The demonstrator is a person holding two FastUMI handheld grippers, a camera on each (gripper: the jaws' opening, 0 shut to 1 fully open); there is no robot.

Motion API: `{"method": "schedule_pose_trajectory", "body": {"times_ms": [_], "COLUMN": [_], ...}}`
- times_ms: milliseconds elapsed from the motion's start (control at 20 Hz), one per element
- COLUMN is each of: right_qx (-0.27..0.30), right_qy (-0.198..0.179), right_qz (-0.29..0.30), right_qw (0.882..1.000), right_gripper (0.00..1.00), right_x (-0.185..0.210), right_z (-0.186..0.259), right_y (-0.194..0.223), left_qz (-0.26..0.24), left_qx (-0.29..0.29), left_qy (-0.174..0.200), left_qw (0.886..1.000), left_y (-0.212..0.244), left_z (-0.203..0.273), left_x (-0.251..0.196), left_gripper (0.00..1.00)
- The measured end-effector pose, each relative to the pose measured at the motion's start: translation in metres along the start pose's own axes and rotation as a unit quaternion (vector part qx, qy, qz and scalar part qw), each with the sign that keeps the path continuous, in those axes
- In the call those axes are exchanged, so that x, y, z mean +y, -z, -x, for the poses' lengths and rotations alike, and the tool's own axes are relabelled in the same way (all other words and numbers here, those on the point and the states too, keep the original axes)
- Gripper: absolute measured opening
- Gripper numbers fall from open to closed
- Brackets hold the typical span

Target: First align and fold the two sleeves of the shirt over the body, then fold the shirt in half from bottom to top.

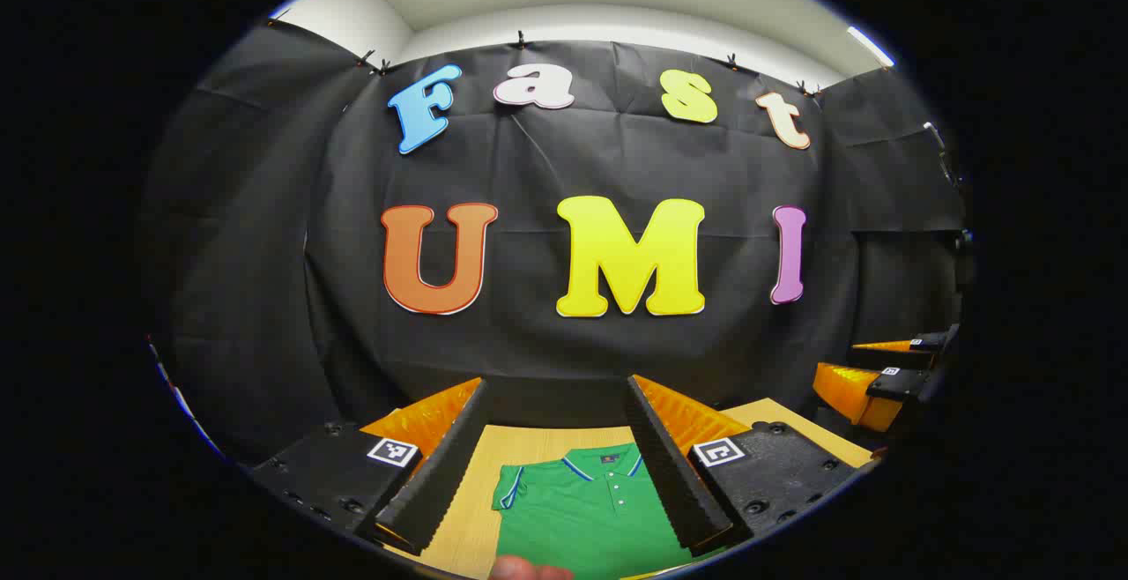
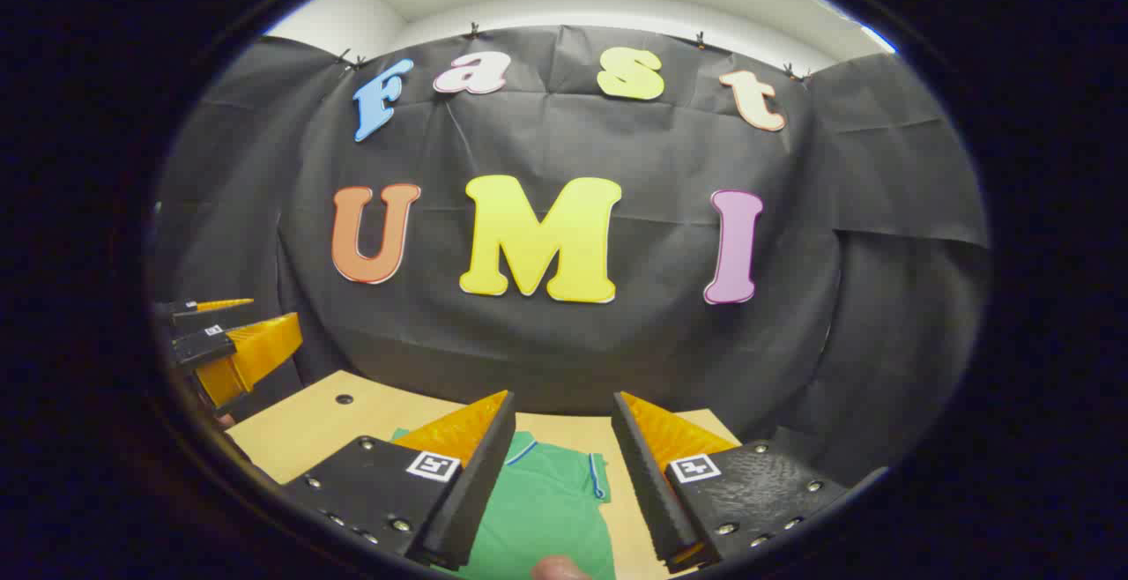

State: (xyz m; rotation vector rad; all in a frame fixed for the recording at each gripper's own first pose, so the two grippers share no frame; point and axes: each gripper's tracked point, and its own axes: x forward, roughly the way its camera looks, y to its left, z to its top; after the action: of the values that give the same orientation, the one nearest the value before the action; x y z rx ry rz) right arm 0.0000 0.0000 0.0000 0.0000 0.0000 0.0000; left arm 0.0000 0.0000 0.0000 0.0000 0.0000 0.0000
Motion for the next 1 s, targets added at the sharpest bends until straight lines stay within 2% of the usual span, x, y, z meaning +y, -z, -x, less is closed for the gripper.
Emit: {"method": "schedule_pose_trajectory", "body": {"times_ms": [250, 600, 650, 700, 900, 1000], "right_qx": [0.023, 0.021, 0.022, 0.025, 0.061, 0.077], "right_qy": [-0.009, -0.005, -0.006, -0.008, -0.010, -0.010], "right_qz": [-0.019, -0.014, -0.012, -0.010, -0.002, 0.002], "right_qw": [1.000, 1.000, 1.000, 1.000, 0.998, 0.997], "right_gripper": [0.71, 0.72, 0.71, 0.71, 0.71, 0.72], "right_x": [0.007, 0.005, 0.005, 0.005, -0.006, -0.015], "right_z": [0.003, -0.001, -0.002, -0.006, -0.024, -0.038], "right_y": [0.012, 0.005, 0.005, 0.008, 0.031, 0.042], "left_qz": [-0.005, -0.002, -0.002, -0.003, -0.004, -0.006], "left_qx": [0.002, 0.012, 0.012, 0.013, 0.021, 0.027], "left_qy": [0.012, 0.004, 0.003, 0.000, -0.005, -0.009], "left_qw": [1.000, 1.000, 1.000, 1.000, 1.000, 1.000], "left_y": [-0.002, 0.003, 0.003, 0.003, 0.009, 0.013], "left_z": [0.002, 0.001, 0.002, 0.001, 0.003, 0.004], "left_x": [0.000, 0.002, 0.003, 0.004, 0.007, 0.008], "left_gripper": [0.98, 0.97, 1.00, 0.98, 1.00, 0.97]}}
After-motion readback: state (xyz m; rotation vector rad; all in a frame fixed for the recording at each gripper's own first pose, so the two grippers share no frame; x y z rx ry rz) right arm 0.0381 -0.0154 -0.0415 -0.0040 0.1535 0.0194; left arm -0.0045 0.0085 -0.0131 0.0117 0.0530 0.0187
